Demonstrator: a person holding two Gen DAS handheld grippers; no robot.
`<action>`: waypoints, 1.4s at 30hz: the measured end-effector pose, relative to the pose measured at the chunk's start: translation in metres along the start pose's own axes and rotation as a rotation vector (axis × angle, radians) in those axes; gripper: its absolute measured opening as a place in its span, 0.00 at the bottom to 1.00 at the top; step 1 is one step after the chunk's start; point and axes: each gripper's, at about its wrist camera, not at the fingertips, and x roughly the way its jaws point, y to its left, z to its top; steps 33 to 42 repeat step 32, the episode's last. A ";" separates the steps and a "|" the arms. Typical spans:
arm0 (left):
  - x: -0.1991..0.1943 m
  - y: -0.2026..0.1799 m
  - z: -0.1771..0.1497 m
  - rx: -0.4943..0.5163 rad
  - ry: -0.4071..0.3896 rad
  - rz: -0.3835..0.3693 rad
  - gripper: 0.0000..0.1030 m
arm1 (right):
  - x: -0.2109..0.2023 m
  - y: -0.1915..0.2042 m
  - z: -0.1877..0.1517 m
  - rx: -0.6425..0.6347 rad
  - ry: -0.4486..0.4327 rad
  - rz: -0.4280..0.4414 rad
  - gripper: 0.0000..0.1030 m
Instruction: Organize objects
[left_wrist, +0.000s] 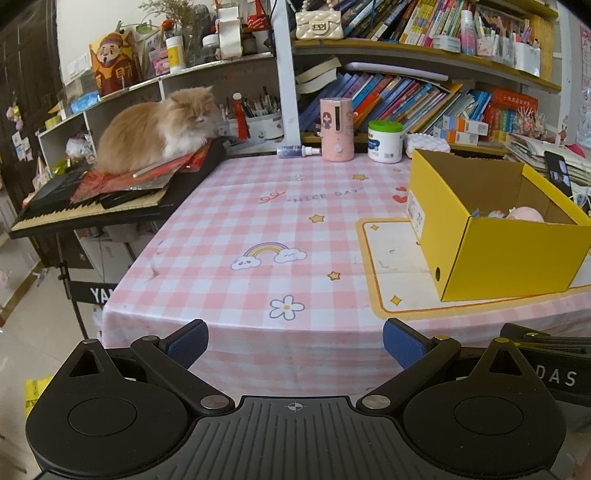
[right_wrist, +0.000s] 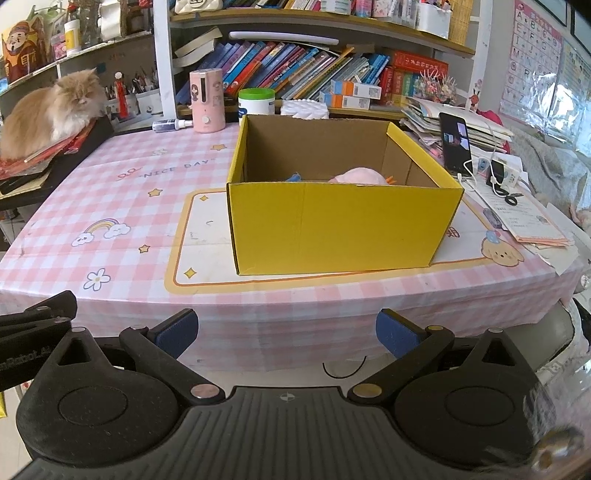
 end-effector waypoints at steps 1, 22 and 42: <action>0.000 -0.001 0.000 0.003 -0.001 0.002 0.99 | 0.001 0.000 0.000 0.001 0.001 -0.002 1.00; 0.004 -0.001 0.000 -0.005 0.007 0.008 0.99 | 0.001 0.000 0.000 -0.004 0.004 -0.014 1.00; 0.006 0.003 0.002 -0.022 -0.004 0.021 0.99 | 0.004 0.004 0.003 -0.016 -0.001 -0.003 1.00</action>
